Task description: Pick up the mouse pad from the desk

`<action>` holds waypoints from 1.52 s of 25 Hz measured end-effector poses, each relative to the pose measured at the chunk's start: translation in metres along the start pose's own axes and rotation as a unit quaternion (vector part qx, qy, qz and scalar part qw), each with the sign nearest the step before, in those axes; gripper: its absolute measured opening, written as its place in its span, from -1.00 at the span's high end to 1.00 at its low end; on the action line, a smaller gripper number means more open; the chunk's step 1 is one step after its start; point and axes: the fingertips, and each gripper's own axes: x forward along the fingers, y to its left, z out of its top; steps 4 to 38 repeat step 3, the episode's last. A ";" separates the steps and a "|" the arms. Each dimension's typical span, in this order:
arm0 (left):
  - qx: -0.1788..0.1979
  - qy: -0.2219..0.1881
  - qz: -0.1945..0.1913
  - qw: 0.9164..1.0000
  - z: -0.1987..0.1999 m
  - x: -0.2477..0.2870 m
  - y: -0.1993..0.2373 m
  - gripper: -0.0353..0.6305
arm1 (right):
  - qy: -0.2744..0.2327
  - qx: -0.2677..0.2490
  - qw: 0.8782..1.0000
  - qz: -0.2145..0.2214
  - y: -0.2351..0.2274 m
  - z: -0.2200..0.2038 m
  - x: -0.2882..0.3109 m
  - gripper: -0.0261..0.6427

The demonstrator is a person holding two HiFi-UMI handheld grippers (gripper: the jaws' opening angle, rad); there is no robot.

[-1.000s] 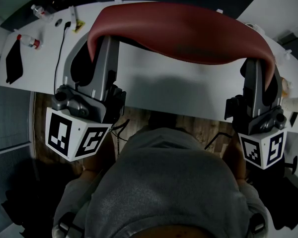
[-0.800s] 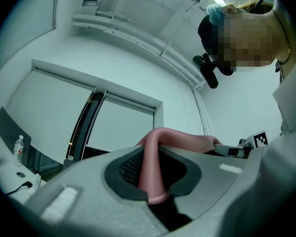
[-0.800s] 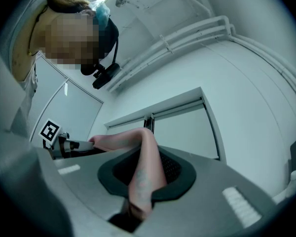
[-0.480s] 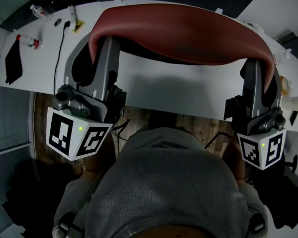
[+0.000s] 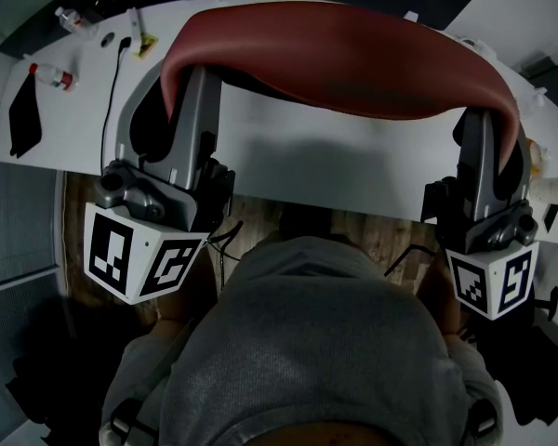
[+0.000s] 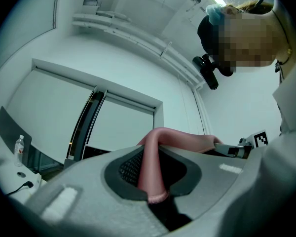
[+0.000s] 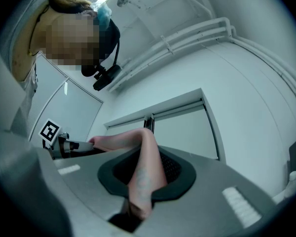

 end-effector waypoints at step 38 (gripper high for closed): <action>-0.001 -0.002 0.001 1.000 0.002 -0.002 0.001 0.74 | -0.001 -0.001 1.000 0.002 0.003 0.001 0.001 0.76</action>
